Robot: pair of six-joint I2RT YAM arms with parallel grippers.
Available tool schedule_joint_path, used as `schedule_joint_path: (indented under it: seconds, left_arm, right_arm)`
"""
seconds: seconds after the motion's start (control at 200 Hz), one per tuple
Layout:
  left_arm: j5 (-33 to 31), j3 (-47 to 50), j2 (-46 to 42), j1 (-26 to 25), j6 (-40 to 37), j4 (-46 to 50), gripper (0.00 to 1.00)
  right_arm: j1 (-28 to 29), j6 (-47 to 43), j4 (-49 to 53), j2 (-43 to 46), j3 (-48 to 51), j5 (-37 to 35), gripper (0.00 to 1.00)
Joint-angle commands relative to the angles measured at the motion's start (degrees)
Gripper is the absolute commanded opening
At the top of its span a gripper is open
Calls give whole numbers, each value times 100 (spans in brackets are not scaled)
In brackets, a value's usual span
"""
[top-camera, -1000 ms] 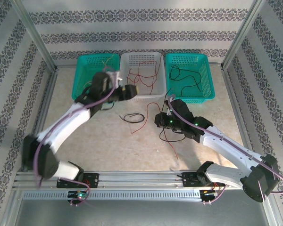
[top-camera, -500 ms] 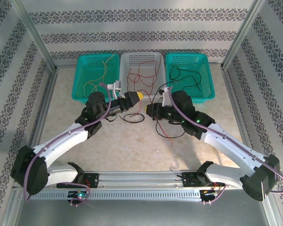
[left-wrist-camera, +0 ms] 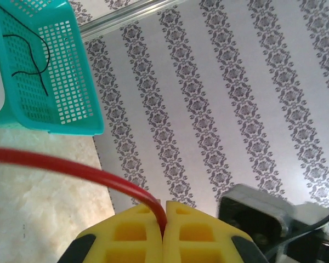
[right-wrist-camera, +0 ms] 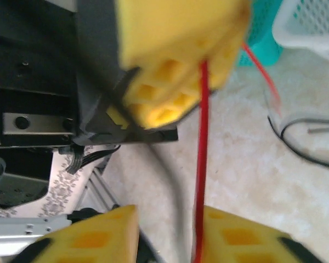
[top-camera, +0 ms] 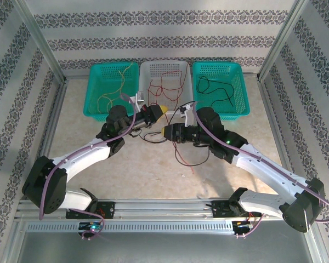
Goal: Untangle the cables
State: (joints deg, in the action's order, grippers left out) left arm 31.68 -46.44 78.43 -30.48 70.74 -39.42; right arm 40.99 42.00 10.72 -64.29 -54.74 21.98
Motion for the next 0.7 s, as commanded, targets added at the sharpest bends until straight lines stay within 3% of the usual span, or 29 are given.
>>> schedule_joint_path:
  seconds: [0.0, 0.25, 0.295, 0.345, 0.445, 0.61, 0.7]
  left_arm:
    - [-31, -169, -271, 222, -172, -126, 0]
    - [-19, -515, -1072, 446, -1320, 1947, 0]
    - [-49, -540, -1144, 446, -1479, 2218, 0]
    - [-110, -580, -1230, 446, -1684, 2576, 0]
    - [-310, -640, -1451, 446, -2071, 3159, 0]
    - [-567, -819, -1875, 461, -2613, 3908, 0]
    - [-625, -969, -2088, 468, -2795, 4183, 0]
  right_arm:
    - [-141, 78, 183, -11, -18, -176, 48]
    - [-428, 252, 531, -49, 89, -646, 55]
    - [-447, 297, 740, -116, 48, -886, 70]
    - [-486, 364, 1009, -196, 17, -1152, 75]
    - [-608, 493, 1484, -290, -6, -1542, 77]
    - [-543, 458, 1519, -479, -32, -1291, 74]
    - [-454, 339, 1749, -907, -179, -1241, 67]
